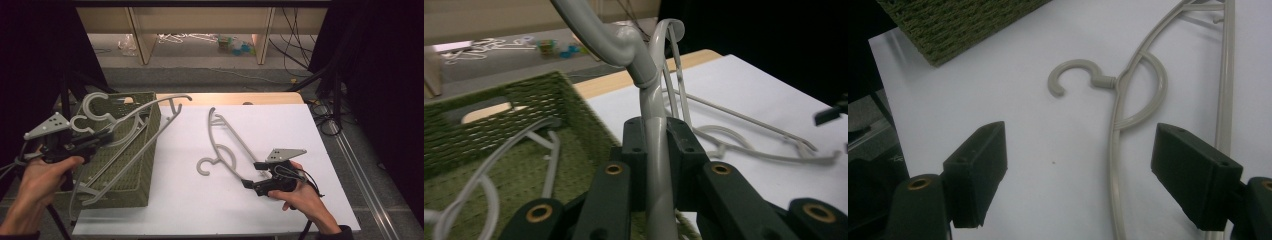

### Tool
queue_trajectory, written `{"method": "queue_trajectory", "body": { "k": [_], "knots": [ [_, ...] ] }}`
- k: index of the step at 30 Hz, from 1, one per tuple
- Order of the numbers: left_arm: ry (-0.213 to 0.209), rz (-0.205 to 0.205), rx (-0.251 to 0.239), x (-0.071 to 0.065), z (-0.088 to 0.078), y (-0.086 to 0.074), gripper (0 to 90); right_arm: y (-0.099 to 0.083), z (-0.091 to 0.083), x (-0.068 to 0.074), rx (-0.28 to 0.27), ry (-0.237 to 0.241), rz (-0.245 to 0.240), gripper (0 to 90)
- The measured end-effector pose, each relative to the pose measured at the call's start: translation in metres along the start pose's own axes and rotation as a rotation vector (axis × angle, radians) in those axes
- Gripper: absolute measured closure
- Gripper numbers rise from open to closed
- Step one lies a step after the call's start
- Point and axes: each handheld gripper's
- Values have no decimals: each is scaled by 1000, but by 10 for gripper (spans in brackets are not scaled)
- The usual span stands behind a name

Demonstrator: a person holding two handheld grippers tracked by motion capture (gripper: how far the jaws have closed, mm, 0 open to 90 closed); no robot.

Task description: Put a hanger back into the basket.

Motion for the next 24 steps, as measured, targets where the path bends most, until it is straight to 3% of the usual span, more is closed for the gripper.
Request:
{"method": "queue_trajectory", "body": {
  "k": [2, 4, 5, 6, 7, 20, 24],
  "knots": [
    [24, -9, 2, 9, -2, 3, 795, 0, 0, 0, -3, 1, -3, 229],
    [14, -73, 1, 13, -4, 4, 795, 0, 0, 0, 2, -1, -4, 227],
    [22, -82, 1, 16, -4, 4, 795, 0, 1, 0, 4, -1, -4, 227],
    [69, -25, 6, 25, -6, 6, 795, 0, 1, 0, 5, -1, -4, 227],
    [76, -19, 6, 30, -7, 7, 795, 0, 1, 0, 6, -1, -3, 227],
    [142, -56, 43, 73, -19, 2, 794, 0, 1, 0, 12, 5, -5, 226],
    [162, -57, 87, 86, -16, 0, 794, 0, 2, 0, 15, 1, -7, 223]
  ]
}}
Point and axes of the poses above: each handheld gripper's, and its own axes: z roughly forward along the jaws, y roughly out of its top, x roughly to its left, and after that the axes turned 7 degrees about -y, right-handed
